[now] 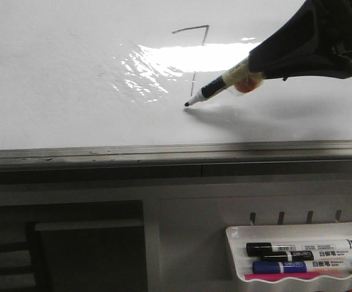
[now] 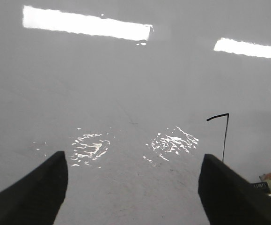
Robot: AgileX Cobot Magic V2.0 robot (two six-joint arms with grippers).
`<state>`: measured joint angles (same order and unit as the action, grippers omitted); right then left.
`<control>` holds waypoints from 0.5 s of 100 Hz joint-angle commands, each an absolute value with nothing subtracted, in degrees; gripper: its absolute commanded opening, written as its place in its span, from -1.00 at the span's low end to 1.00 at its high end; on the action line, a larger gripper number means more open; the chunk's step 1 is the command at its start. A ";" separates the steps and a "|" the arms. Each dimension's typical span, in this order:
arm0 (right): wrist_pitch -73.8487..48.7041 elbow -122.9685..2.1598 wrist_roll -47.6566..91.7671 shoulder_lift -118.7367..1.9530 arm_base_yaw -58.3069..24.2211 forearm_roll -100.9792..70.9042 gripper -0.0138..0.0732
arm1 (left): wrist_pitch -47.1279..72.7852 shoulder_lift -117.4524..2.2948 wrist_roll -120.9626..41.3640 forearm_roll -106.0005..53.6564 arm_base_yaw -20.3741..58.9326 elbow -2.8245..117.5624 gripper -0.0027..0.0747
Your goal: Write number 7 on whiteboard
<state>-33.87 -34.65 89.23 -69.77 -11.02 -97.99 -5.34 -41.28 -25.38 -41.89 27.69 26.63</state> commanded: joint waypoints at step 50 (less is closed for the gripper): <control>-48.25 -46.25 53.90 -64.68 -10.89 -65.85 -0.79 | -9.00 -50.49 -25.12 -25.98 50.94 30.00 0.42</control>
